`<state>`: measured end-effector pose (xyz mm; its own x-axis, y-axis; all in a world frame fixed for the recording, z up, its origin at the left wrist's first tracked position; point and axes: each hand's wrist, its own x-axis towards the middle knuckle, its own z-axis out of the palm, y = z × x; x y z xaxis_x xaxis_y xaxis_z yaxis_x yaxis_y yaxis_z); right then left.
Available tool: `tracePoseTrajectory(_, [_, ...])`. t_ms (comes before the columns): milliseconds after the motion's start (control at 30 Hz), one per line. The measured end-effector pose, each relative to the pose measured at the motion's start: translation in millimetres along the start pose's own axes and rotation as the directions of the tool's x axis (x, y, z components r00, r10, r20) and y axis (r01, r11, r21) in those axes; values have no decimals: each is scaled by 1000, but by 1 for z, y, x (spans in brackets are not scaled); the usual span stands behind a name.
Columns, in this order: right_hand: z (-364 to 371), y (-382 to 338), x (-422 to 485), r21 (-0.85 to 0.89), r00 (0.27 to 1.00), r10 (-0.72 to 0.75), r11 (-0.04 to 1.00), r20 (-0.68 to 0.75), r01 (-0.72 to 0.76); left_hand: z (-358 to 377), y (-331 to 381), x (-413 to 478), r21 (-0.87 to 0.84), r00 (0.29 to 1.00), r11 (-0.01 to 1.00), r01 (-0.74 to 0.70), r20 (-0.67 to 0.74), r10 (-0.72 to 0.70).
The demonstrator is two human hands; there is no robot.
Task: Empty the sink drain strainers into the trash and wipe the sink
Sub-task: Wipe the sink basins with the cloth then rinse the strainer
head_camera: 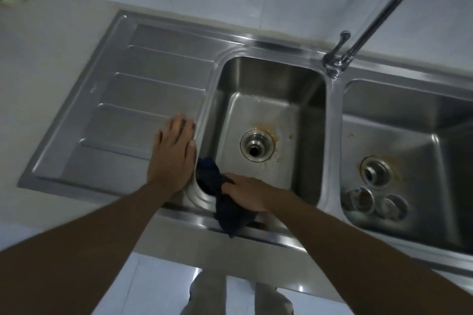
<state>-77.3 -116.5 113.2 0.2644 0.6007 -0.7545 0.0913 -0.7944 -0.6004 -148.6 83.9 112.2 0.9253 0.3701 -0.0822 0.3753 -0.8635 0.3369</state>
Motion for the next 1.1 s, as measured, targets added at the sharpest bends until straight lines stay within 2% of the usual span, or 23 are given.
tracePoseTrajectory(200, [-53,56,-58,-305,980,170,943,102,-132,29,62,-6,111,970,964,241,-16,-241])
tracePoseTrajectory(333, [-67,59,-61,-530,976,165,845,145,-64,39,72,-7,196,960,940,278,-61,-272])
tracePoseTrajectory(400, [-81,64,-63,-711,981,142,703,129,-8,40,70,-7,231,965,937,262,-77,-250])
tracePoseTrajectory(467, [-98,69,-65,-874,992,104,486,66,8,42,70,-6,246,966,934,259,-88,-245])
tracePoseTrajectory(533, [-121,69,-59,-958,998,27,281,-60,-65,45,74,-5,253,963,930,268,-107,-248])
tracePoseTrajectory(600, [-144,61,-50,-970,979,-46,156,-197,-188,46,76,-3,259,962,927,270,-117,-248])
tracePoseTrajectory(667, [-154,57,-43,-960,965,-67,139,-253,-242,43,74,-1,258,961,927,271,-124,-246])
tracePoseTrajectory(800, [-130,65,-45,-981,992,-34,154,-121,-115,30,68,22,292,972,933,212,-161,-171])
tracePoseTrajectory(867, [-131,65,-41,-981,991,-32,150,-126,-120,21,65,45,295,979,941,163,-166,-118])
tracePoseTrajectory(967, [-169,53,-27,-951,954,-81,140,-290,-277,12,58,79,302,993,951,74,-108,-43])
tracePoseTrajectory(1033, [-202,52,-15,-898,882,-176,152,-436,-414,13,55,95,272,995,960,72,-85,-51])
tracePoseTrajectory(1100, [-223,55,-5,-849,817,-238,209,-526,-486,18,54,103,258,993,961,102,-89,-81])
